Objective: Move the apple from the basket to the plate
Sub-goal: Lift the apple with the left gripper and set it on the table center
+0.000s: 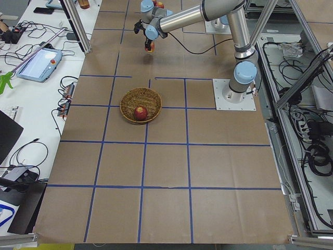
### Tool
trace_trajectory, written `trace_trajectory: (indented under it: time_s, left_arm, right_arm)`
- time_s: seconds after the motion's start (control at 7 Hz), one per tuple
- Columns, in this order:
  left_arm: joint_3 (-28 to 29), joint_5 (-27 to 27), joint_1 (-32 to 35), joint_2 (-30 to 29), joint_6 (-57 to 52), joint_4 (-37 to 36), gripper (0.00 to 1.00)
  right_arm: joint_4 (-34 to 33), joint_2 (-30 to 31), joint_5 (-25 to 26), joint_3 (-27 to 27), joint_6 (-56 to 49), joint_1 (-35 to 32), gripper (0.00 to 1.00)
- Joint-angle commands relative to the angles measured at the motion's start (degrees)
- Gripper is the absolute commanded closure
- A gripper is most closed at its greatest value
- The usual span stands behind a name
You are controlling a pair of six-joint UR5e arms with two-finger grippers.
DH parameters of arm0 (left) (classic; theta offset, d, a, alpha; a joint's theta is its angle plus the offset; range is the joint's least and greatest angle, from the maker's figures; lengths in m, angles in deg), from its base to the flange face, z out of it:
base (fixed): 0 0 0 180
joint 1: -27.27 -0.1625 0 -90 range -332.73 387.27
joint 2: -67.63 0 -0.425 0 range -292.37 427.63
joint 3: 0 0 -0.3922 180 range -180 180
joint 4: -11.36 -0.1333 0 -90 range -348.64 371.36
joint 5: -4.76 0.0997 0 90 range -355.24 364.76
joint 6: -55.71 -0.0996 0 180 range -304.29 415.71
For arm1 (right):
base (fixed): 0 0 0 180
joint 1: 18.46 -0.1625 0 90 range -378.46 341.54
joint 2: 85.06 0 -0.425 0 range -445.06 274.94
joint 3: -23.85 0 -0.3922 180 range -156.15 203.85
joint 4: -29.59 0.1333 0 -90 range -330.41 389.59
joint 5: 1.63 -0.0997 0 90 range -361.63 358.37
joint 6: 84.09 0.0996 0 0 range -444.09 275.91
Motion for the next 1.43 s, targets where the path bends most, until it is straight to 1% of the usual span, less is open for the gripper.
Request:
trace_trajectory:
  time_s: [0.0, 0.14, 0.29, 0.43, 0.71, 0.86, 1.0, 1.14, 1.29]
  left_arm:
    - [-0.1, 0.0, 0.3, -1.7, 0.1, -0.3, 0.41]
    - [0.3, 0.9, 0.3, -2.8, 0.0, -0.4, 0.40]
    - [0.4, 1.5, 0.4, -2.0, -0.2, -0.3, 0.37]
    - [0.5, 1.7, 0.5, -1.2, -0.2, 0.1, 0.01]
    - [0.3, 1.7, 0.4, 0.8, -0.1, 0.9, 0.01]
    - [0.3, 1.7, 0.0, 4.2, -0.2, 3.5, 0.01]
    - [1.5, 2.0, -1.2, 8.6, -0.7, 10.5, 0.01]
    - [1.4, 2.8, -4.0, 13.6, -1.1, 15.3, 0.01]
    - [1.8, 2.4, -7.1, 19.5, -3.7, 20.5, 0.01]
  right_arm:
    - [0.1, -0.1, 0.0, 0.0, 0.0, 0.0, 0.00]
    - [0.1, 0.0, 0.0, 0.0, -0.1, 0.0, 0.00]
    - [0.1, 0.0, 0.0, 0.0, 0.0, 0.0, 0.00]
    - [0.1, 0.0, 0.0, 0.0, 0.0, -0.1, 0.00]
    - [0.1, -0.1, 0.0, 0.0, 0.0, 0.0, 0.00]
    - [0.1, 0.0, 0.0, 0.0, 0.0, -0.1, 0.00]
    - [0.1, 0.0, 0.0, 0.0, -0.1, -0.1, 0.00]
    - [0.1, 0.0, 0.1, 0.0, 0.0, -0.2, 0.00]
    - [0.1, 0.0, 0.0, 0.0, 0.4, -0.4, 0.00]
